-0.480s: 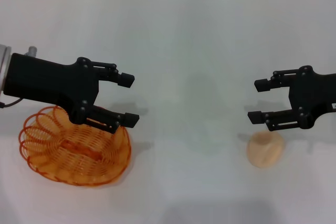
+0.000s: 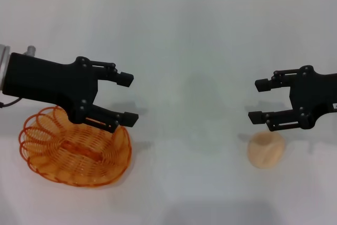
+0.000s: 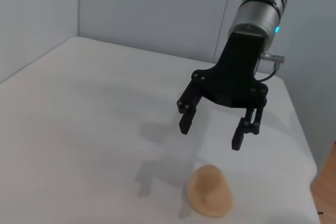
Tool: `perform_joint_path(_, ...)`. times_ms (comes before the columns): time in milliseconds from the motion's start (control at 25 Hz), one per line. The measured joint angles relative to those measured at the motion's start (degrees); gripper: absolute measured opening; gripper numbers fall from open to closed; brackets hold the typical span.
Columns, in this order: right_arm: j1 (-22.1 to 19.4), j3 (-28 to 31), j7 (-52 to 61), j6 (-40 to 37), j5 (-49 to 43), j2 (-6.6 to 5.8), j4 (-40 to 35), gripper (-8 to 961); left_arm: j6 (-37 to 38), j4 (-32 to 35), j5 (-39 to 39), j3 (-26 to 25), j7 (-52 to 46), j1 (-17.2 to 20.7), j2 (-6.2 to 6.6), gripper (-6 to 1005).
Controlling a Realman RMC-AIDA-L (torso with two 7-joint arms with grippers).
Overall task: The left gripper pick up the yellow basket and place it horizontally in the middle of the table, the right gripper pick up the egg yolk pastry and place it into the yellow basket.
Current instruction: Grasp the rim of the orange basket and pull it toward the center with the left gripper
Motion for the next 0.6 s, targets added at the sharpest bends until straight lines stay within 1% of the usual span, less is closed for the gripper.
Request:
perform_joint_path(160, 0.0, 0.0, 0.0, 0.2, 0.1, 0.0, 0.3, 724, -0.3, -0.1, 0.5, -0.1, -0.7, 0.1, 0.44, 875)
perform_joint_path(400, -0.1, 0.0, 0.0, 0.0, 0.4, 0.05, 0.1, 724, -0.4, 0.4, 3.0, -0.5, -5.8, 0.1, 1.88, 875)
perform_joint_path(480, -0.2, -0.2, 0.0, 0.0, 0.5, 0.06, 0.0, 724, -0.5, 0.9, 4.7, -1.5, -8.4, 0.0, 2.46, 875)
perform_joint_path(600, -0.1, -0.6, 0.1, 0.2, 0.6, 0.08, 0.0, 724, -0.7, 2.0, 8.3, -4.3, -12.0, -0.4, 2.81, 874)
